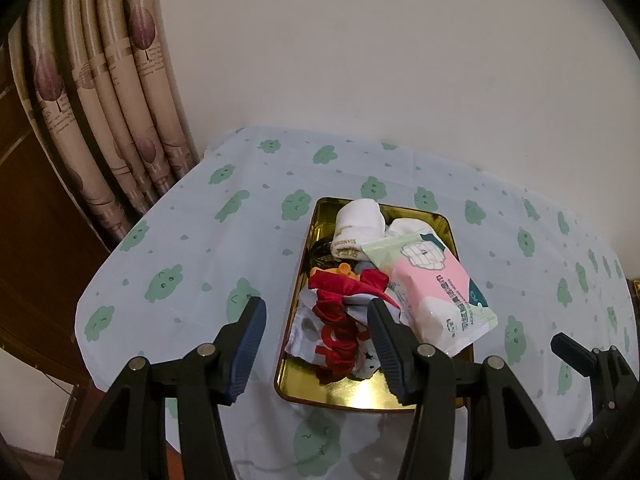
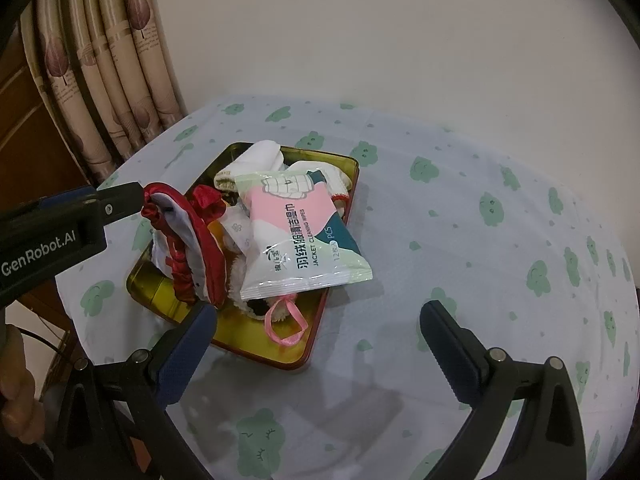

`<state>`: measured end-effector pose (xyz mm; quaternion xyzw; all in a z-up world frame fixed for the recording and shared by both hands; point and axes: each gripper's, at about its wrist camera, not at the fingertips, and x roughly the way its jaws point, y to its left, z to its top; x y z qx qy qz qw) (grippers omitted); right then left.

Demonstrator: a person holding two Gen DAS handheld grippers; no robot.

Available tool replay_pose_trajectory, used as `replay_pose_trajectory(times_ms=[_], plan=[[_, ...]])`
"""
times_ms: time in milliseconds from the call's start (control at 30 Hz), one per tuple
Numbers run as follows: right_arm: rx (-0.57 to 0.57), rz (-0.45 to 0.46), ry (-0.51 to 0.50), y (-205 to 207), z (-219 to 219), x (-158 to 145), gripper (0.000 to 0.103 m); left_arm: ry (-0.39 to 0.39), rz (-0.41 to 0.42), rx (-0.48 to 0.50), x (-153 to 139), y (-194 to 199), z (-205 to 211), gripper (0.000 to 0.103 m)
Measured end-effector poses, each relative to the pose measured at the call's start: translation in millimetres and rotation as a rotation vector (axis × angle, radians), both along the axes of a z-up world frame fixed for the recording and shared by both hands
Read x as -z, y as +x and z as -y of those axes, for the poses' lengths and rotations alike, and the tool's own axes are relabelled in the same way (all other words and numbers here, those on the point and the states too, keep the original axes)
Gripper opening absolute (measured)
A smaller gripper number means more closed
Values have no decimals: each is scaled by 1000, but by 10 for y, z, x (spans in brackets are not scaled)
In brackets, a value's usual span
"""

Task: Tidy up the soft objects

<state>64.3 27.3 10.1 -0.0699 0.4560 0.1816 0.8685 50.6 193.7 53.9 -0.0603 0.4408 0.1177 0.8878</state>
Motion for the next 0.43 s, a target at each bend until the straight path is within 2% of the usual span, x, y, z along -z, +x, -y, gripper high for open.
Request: replay_pose_trajectory(times_ms=[433], plan=[[-2,0,-6,-15,-23,4,101,23,9,23,-12,36,43,54]])
